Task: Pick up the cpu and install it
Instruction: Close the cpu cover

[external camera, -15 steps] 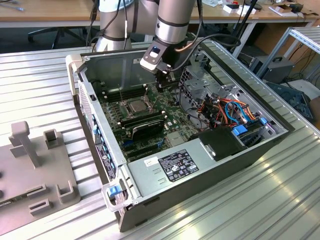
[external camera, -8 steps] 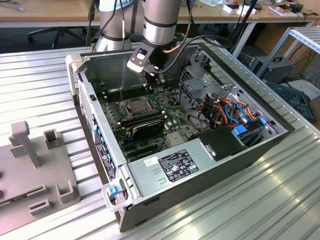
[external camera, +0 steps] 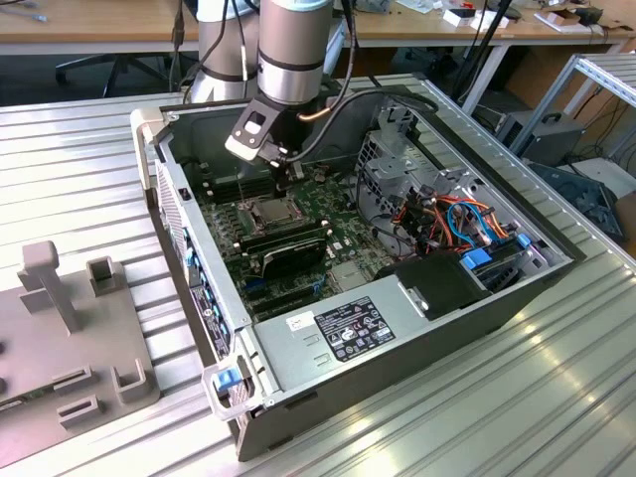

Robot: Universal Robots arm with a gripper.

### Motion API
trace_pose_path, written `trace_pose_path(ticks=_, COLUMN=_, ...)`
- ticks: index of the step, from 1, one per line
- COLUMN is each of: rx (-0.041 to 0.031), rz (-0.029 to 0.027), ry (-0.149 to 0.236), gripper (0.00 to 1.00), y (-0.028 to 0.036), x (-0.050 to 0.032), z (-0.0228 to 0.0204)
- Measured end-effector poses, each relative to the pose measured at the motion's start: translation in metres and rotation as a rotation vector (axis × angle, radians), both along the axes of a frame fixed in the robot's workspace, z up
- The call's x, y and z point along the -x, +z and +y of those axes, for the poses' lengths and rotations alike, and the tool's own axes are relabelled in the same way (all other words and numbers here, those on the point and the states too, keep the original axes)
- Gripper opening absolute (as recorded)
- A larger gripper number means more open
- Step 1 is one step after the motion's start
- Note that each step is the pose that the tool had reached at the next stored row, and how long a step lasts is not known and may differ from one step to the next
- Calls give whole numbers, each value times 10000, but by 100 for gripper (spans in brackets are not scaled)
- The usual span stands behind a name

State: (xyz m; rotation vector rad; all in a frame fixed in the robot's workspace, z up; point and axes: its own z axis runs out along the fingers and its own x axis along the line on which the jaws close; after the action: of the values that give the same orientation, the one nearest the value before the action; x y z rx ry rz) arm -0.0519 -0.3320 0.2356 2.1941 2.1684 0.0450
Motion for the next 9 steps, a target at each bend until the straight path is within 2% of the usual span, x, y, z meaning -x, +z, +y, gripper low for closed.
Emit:
trace_pose_path(ticks=3, rx=1, rz=1, ry=-1, gripper=11, y=-26, x=57, z=0)
trace_pose_path(ticks=8, rx=3, rz=8, ry=0, gripper=11, y=-28, x=58, z=0)
trace_pose_path(ticks=9, rx=-2, rz=110, ry=0, gripper=11, y=-33, x=58, z=1)
